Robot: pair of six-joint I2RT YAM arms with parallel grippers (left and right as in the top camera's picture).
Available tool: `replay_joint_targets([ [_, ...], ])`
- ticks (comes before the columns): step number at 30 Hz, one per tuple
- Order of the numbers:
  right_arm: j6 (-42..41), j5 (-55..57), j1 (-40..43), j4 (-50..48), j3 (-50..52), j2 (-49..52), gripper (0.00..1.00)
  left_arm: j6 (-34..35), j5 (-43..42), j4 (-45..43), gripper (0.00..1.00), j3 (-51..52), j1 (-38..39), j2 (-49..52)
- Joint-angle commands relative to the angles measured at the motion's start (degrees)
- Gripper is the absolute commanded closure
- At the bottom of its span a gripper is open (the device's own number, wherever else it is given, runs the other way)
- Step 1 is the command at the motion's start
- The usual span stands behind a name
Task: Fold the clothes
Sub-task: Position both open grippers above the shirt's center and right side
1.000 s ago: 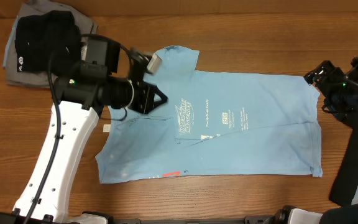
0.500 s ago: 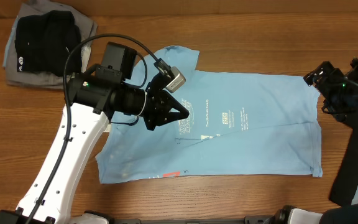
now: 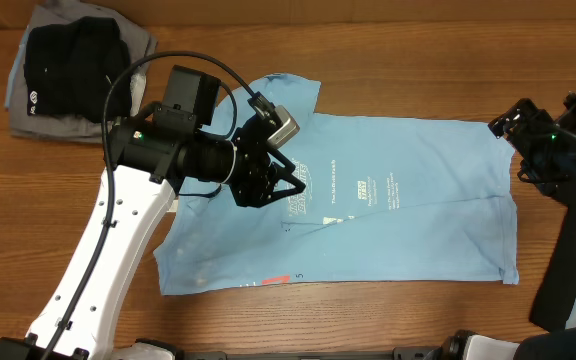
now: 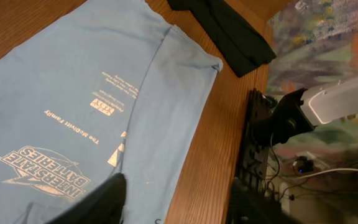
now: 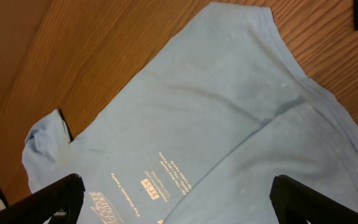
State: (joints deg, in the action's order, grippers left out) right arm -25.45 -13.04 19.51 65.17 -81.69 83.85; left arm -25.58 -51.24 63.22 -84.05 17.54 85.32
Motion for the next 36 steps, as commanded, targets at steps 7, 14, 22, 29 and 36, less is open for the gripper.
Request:
replay_joint_targets([
  [7,0.42,0.52,0.04,-0.28,-1.49,-0.11,0.0,-4.48,-2.45,-0.22,0.0,-0.76,1.11,0.07],
  [14,0.42,0.57,-0.55,-1.03,1.07,0.83,0.0,-6.05,-2.62,-0.48,0.0,-0.74,3.69,0.09],
  [22,0.37,0.5,-3.23,-5.92,1.33,1.09,0.0,-19.47,-12.28,1.42,0.16,-0.74,7.21,0.09],
  [29,0.37,0.52,-5.95,-6.91,1.33,1.09,0.0,-21.18,-16.39,1.05,0.0,-0.74,7.26,0.11],
  [36,0.37,0.5,-6.93,-6.99,1.33,1.09,0.0,-21.14,-17.09,1.29,0.02,-0.74,7.26,0.09],
])
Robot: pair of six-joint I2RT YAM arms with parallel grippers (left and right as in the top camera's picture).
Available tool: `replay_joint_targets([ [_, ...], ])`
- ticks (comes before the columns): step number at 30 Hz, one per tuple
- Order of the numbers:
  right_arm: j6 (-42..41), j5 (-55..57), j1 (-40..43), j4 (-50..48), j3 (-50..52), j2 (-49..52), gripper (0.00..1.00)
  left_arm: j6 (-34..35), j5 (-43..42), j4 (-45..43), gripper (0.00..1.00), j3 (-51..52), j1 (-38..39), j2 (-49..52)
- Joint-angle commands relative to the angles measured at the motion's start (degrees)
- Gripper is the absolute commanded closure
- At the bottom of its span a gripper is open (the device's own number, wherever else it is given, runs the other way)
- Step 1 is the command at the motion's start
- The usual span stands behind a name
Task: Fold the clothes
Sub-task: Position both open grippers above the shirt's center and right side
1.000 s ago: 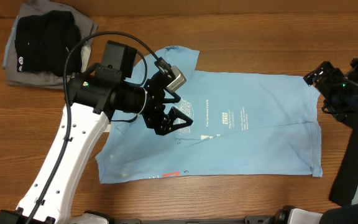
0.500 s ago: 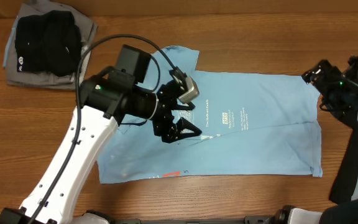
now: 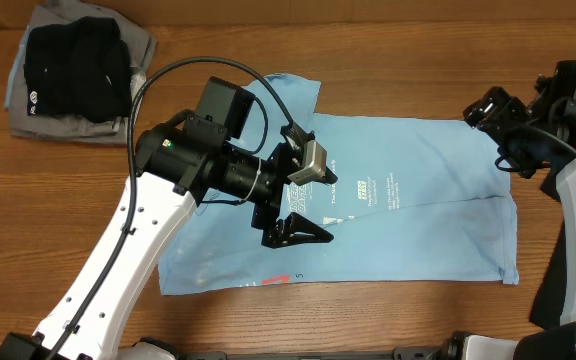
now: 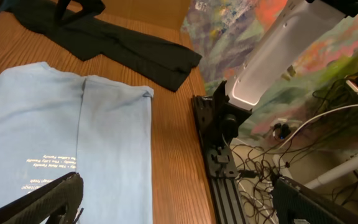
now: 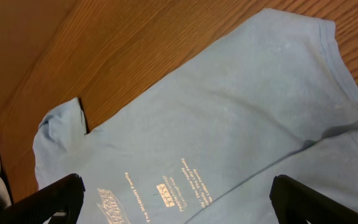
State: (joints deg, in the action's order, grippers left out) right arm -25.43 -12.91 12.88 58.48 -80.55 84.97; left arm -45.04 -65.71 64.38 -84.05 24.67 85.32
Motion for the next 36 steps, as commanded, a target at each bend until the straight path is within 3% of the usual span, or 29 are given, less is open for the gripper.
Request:
replay_joint_targets([
  [1,0.35,0.37,-0.31,-0.31,0.2,-0.02,0.0,-1.68,-2.78,0.13,0.04,-0.74,0.13,0.09],
  [5,0.37,0.39,-0.31,-0.09,0.2,-0.02,0.0,-1.68,-2.8,0.15,0.2,-0.74,0.13,0.09],
  [6,0.37,0.39,-0.31,-0.04,0.2,-0.02,0.0,-1.68,-2.75,0.15,0.36,-0.74,0.13,0.09],
  [7,0.35,0.39,-0.31,-0.07,0.2,-0.02,0.0,-1.68,-2.73,0.15,0.43,-0.74,0.11,0.09],
  [10,0.35,0.39,-0.31,-0.07,0.2,-0.02,0.0,-1.68,-2.73,0.17,0.42,-0.74,0.11,0.09],
  [13,0.35,0.37,-0.31,-0.04,0.2,-0.02,0.0,-1.66,-2.73,0.33,0.35,-0.74,0.13,0.09],
  [16,0.35,0.37,-0.31,-0.07,0.2,-0.02,0.0,-1.62,-2.71,0.42,0.16,-0.74,0.11,0.09],
  [18,0.35,0.37,-0.33,-0.04,0.2,-0.02,0.0,-1.62,-2.67,0.39,0.12,-0.74,0.11,0.09],
  [20,0.35,0.37,-0.42,0.04,0.2,-0.02,0.0,-1.29,-2.08,0.35,0.22,-0.74,0.11,0.09],
  [22,0.35,0.37,-0.42,0.13,0.2,-0.02,0.0,-1.01,-1.03,0.35,0.42,-0.74,0.11,0.11],
  [24,0.13,0.35,-0.42,0.11,0.2,-0.02,0.0,-0.92,-0.52,0.37,0.5,-0.74,0.11,0.09],
  [36,-0.04,-7.32,-0.59,2.54,0.2,-0.63,0.01,0.28,6.23,0.35,0.51,-0.74,0.11,0.09],
])
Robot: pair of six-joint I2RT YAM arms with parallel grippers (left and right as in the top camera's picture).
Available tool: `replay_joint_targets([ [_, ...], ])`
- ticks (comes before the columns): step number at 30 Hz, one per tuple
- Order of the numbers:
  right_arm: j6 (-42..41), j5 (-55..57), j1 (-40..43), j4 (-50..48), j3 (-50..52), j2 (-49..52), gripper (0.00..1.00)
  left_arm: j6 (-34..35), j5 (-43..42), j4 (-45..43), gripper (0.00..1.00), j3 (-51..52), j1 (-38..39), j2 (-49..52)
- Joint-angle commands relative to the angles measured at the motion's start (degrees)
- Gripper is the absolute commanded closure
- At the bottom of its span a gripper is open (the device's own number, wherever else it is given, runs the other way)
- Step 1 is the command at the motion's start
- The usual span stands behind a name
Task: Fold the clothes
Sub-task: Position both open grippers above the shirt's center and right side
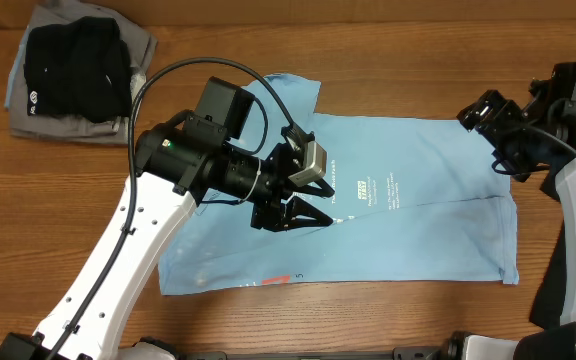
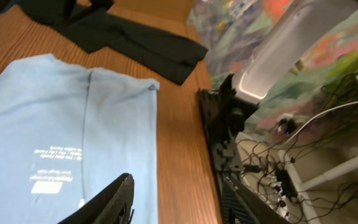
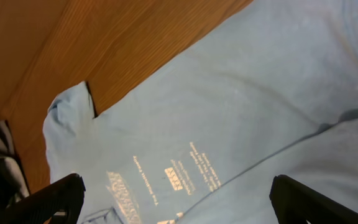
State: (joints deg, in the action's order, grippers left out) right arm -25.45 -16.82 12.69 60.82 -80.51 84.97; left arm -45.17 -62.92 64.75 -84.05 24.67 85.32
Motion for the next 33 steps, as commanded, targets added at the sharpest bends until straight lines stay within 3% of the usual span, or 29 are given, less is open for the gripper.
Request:
replay_joint_targets([
  [1,-0.02,-3.69,-0.63,0.48,0.15,-1.01,0.01,0.44,4.11,0.02,0.51,-0.74,0.11,0.09],
  [11,0.0,-3.67,-5.7,3.56,0.15,-10.16,0.01,0.68,5.33,1.49,0.5,-0.74,0.11,0.09],
  [25,-0.04,-3.41,-17.84,15.23,0.15,-18.01,0.01,0.76,7.93,1.53,0.59,-0.74,0.11,0.09],
  [33,-0.44,-3.17,-21.31,16.9,0.15,-18.1,0.01,8.46,8.0,2.51,0.6,-0.74,0.11,0.11],
])
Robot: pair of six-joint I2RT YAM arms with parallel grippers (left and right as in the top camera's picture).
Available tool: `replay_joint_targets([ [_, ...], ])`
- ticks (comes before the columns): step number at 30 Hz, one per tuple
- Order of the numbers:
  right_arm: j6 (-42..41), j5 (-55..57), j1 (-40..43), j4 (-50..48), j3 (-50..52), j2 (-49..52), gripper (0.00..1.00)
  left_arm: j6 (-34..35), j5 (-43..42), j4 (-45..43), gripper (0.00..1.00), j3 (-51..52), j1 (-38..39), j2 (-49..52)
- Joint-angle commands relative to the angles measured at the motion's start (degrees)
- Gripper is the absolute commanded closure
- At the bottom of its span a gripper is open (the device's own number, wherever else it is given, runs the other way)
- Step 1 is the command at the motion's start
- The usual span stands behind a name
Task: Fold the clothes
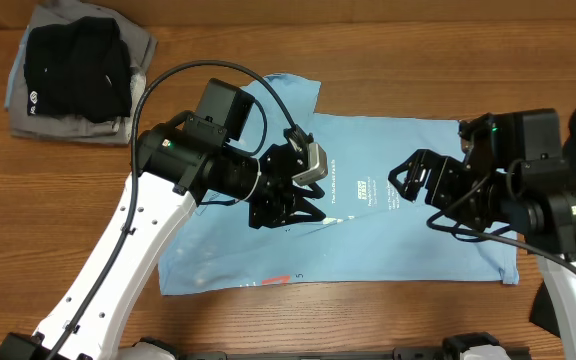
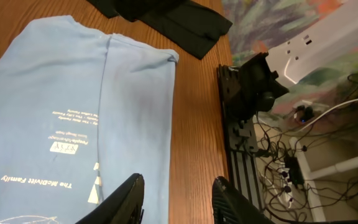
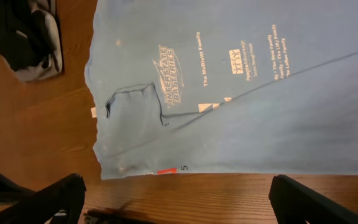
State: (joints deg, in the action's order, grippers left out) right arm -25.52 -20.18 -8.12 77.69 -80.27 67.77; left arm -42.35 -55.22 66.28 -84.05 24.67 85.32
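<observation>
A light blue printed T-shirt (image 1: 408, 230) lies spread flat on the wooden table, one sleeve (image 1: 290, 92) pointing to the far side and a long crease running across its lower half. My left gripper (image 1: 303, 208) hangs over the shirt's left-middle by the print, open, nothing between its fingers (image 2: 128, 198). In the left wrist view the left gripper (image 2: 176, 202) looks along the shirt (image 2: 73, 93) toward its right edge. My right gripper (image 1: 415, 187) hovers above the shirt's right half, wide open and empty. The right wrist view shows the right gripper (image 3: 176, 199) over the shirt (image 3: 229, 106).
A pile of folded dark and grey clothes (image 1: 73, 65) sits at the table's far left corner. A black garment (image 2: 166, 15) lies beyond the shirt's right edge. The table's front edge (image 3: 185, 186) runs just below the shirt's hem.
My right arm has moved from the shirt's far right corner to above the shirt's right half, its camera now looking down on the whole shirt. The left gripper has barely moved.
First my left gripper was near the collar and the right arm stood off the shirt's right edge. Then the left gripper stood wide open over the shirt's middle, the right by the far right corner. The left jaws narrowed, and now the right hovers over the shirt.
</observation>
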Motion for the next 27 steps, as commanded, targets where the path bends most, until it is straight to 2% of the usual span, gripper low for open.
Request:
replay_joint_targets([
  [1,-0.37,0.76,-0.5,0.0,-0.09,-0.9,0.0,7.48,0.33,1.51,0.61,-0.74,0.13,0.09],
  [6,-0.37,7.45,-0.5,-2.21,-0.09,-0.85,0.0,14.45,0.28,1.38,0.61,-0.74,0.11,0.09],
  [10,-0.39,9.22,-0.11,-7.52,-0.09,-0.85,0.0,19.47,-0.22,-0.31,0.6,-0.74,0.11,0.09],
  [11,-0.39,9.2,0.2,-9.2,-0.09,-0.79,0.0,19.65,-0.04,-0.35,0.63,-0.74,0.11,0.09],
  [13,-0.37,9.25,0.9,-11.85,-0.09,-0.55,0.0,19.63,0.24,-0.44,0.82,-0.74,0.13,0.11],
  [15,-0.37,9.49,1.7,-13.81,-0.09,0.0,0.0,19.67,1.38,-1.05,0.95,-0.74,0.11,0.11],
  [16,-0.39,10.03,2.12,-14.58,-0.09,0.46,0.0,19.69,2.69,-1.73,0.96,-0.76,0.11,0.11],
  [19,-0.37,13.14,3.17,-15.43,-0.09,2.56,0.0,22.32,10.12,-5.14,0.96,-0.74,0.11,0.11],
  [21,-0.37,14.95,4.09,-15.32,-0.09,4.55,0.0,29.64,19.43,-8.96,0.96,-0.74,0.11,0.17],
  [22,-0.33,15.47,5.2,-15.04,-0.09,7.19,0.0,38.56,31.34,-13.11,0.96,-0.74,0.11,0.35],
  [24,-0.33,15.45,6.14,-14.8,-0.09,9.64,0.0,44.72,40.52,-16.37,0.96,-0.74,0.11,0.57],
  [27,-0.26,15.43,7.26,-14.43,-0.09,13.57,0.0,46.66,47.84,-20.44,0.96,-0.74,0.11,0.83],
])
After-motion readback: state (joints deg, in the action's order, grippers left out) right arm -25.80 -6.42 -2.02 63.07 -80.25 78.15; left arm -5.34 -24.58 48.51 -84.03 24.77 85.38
